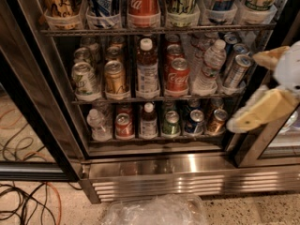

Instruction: Pick coke can from middle shelf of fridge

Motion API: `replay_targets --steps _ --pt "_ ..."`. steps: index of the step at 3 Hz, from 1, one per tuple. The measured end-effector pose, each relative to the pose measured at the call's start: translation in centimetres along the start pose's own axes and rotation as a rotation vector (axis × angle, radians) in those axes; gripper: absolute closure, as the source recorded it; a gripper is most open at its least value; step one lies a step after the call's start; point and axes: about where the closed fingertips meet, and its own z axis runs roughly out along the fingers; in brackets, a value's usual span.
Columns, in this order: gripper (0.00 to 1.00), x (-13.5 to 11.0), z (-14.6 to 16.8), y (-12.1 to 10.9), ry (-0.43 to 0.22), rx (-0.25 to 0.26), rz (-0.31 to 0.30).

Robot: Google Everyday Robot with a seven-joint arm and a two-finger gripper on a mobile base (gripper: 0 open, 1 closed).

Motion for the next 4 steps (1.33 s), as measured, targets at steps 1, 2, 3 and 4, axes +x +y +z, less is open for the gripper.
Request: replay_targets --steps 1,2,3,4 --pt "0.00 -1.7 2.1 1.1 -0.152 0.030 0.088" --pt "0.00 -3.3 2.0 0.0 -0.228 0.080 0.130" --pt "0.00 -3.3 2.0 0.0 -0.228 0.080 0.130" --pt "0.00 -3.6 2.1 -0.2 -0.274 0.122 0.154"
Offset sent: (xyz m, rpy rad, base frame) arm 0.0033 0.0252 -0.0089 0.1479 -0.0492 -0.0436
